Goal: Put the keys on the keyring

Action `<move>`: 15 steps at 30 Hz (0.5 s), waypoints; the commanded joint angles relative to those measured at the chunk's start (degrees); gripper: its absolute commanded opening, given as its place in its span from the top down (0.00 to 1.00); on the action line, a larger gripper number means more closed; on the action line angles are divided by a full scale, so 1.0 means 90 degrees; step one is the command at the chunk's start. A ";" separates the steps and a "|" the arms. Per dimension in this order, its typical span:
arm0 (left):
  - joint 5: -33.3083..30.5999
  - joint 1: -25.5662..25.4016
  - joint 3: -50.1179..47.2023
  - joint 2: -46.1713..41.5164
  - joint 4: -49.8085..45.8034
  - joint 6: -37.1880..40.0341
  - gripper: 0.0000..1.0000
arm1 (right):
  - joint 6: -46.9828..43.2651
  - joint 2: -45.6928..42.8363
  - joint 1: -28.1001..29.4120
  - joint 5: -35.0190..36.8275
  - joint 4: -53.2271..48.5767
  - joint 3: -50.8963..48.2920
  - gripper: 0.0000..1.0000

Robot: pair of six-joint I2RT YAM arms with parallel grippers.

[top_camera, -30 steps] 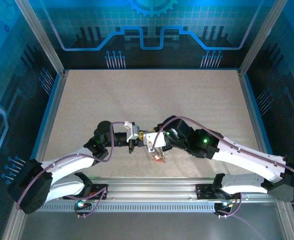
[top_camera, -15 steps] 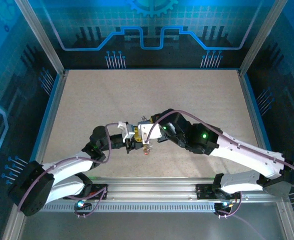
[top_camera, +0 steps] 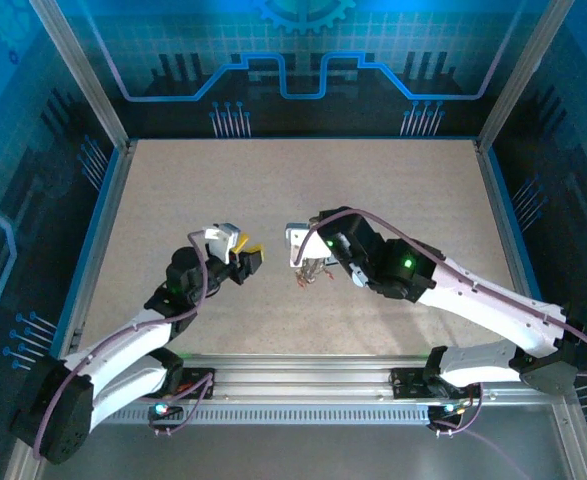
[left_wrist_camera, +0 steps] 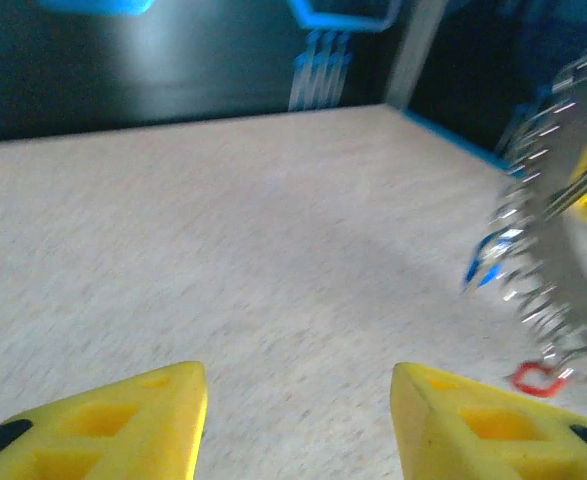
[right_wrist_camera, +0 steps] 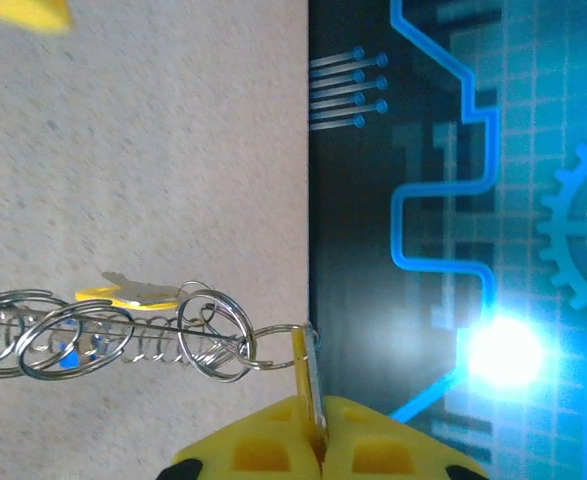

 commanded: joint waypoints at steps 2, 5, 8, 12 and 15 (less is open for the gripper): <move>-0.0634 0.0194 0.0328 -0.0436 -0.1252 -0.0331 0.43 | -0.5773 -0.0162 -0.0199 0.0375 -0.0863 0.0098 1.00; -0.1063 0.0282 0.0307 -0.0699 -0.1513 -0.0610 0.34 | -0.5927 -0.0082 -0.0278 0.0168 -0.0691 0.0220 1.00; -0.1336 0.0507 0.0365 -0.0850 -0.1788 -0.1518 0.22 | -0.5966 0.0049 -0.0322 0.0051 -0.0609 0.0373 1.00; -0.1606 0.0607 0.0713 -0.0934 -0.2443 -0.1743 0.01 | -0.5944 0.0215 -0.0361 -0.0145 -0.0483 0.0583 1.00; -0.2919 0.0626 0.1199 -0.0879 -0.3705 -0.2484 0.01 | -0.5607 0.0430 -0.0372 -0.0196 -0.0580 0.0756 1.00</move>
